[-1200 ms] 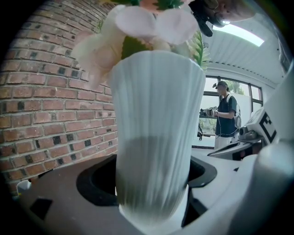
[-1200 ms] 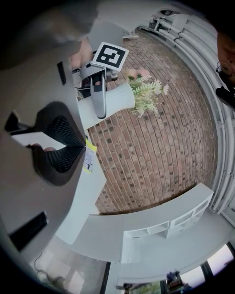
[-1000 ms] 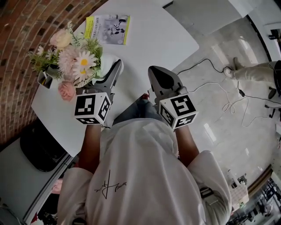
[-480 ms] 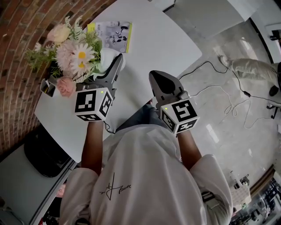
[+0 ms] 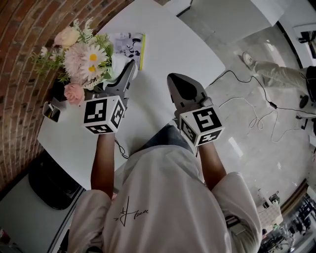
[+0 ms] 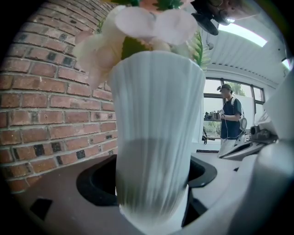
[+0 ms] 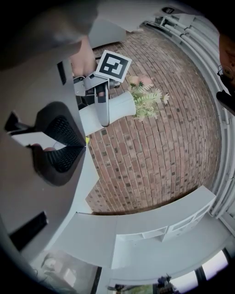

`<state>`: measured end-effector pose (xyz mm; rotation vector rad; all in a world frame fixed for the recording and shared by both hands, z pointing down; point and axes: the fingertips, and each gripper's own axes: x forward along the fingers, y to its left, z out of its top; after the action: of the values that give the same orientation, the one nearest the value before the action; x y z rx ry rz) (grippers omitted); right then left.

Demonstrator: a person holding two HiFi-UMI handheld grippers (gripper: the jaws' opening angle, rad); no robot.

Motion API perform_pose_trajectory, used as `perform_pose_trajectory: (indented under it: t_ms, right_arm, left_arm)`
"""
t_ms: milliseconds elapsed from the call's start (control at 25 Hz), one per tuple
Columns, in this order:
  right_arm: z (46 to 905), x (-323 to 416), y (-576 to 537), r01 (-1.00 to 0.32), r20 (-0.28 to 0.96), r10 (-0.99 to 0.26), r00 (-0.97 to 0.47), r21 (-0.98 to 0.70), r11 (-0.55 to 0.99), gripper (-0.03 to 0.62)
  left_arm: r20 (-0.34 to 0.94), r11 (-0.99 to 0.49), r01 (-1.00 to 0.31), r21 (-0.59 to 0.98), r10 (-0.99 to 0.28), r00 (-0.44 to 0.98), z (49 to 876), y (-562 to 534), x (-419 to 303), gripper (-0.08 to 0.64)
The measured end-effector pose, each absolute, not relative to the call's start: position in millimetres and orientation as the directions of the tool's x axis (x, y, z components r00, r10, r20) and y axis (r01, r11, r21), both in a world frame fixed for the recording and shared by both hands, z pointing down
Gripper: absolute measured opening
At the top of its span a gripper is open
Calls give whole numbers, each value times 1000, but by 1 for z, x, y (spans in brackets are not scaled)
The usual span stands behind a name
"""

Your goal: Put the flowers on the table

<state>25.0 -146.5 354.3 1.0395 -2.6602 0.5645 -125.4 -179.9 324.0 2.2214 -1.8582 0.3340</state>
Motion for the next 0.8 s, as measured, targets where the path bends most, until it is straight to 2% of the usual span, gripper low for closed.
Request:
perform_pose_trajectory:
  t_ms: [800]
  right_arm:
    - [359, -7, -194, -689, 351, -603, -717, -222, 690, 25]
  left_arm:
    - [283, -185, -983, 18, -942, 182, 333, -249, -161, 422]
